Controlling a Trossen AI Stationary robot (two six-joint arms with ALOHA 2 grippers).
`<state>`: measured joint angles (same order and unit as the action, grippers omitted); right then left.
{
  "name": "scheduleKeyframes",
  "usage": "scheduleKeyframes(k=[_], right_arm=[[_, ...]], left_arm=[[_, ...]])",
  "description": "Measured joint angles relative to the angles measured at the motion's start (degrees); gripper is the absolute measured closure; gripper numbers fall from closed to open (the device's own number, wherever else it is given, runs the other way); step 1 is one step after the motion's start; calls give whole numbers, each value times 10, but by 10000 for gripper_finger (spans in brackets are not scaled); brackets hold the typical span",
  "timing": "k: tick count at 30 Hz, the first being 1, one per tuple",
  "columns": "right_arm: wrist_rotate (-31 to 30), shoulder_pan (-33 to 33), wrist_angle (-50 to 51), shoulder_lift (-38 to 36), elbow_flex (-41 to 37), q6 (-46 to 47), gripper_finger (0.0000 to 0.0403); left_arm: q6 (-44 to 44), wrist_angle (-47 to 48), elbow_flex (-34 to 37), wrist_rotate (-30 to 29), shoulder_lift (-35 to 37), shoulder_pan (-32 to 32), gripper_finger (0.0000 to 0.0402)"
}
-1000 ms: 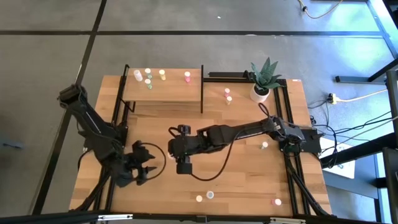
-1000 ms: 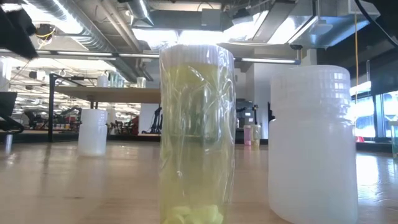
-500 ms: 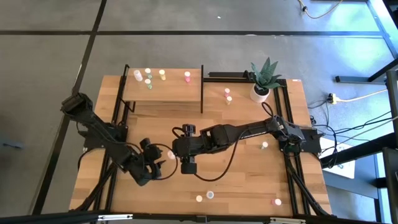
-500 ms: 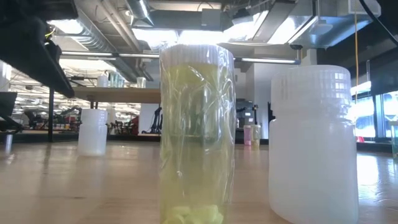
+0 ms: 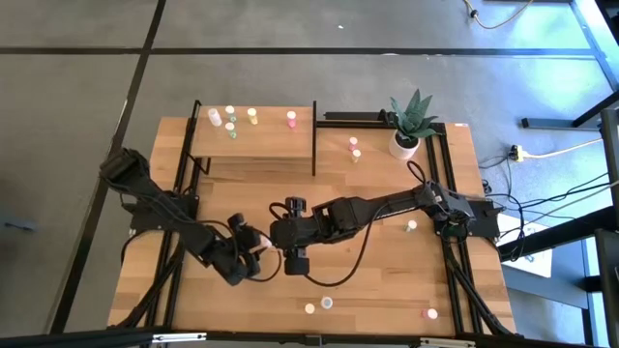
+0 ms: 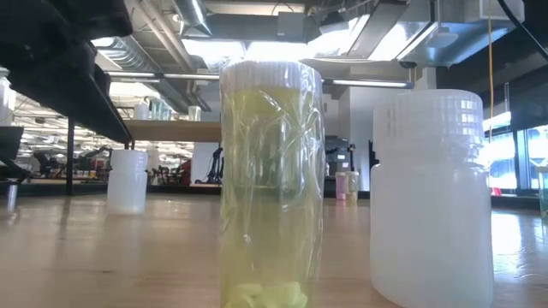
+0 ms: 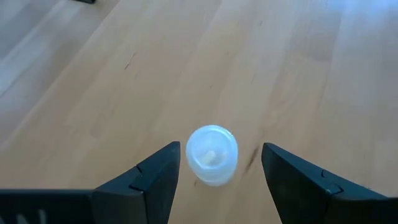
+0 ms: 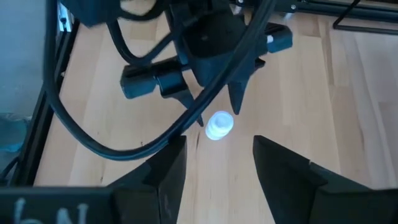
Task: Pick and place medicine bottles onto shelf by color
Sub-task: Put the top white pill bottle aligned with the other white pill bottle on the shelf
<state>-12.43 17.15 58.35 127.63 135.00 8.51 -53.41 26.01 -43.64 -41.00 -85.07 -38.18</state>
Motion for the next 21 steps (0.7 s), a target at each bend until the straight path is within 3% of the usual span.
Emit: scheduleKeyframes(k=[21], right_arm=[[-1, 0, 8, 0, 0, 2, 217]], left_arm=[[0, -10, 6, 2, -46, 20, 182]])
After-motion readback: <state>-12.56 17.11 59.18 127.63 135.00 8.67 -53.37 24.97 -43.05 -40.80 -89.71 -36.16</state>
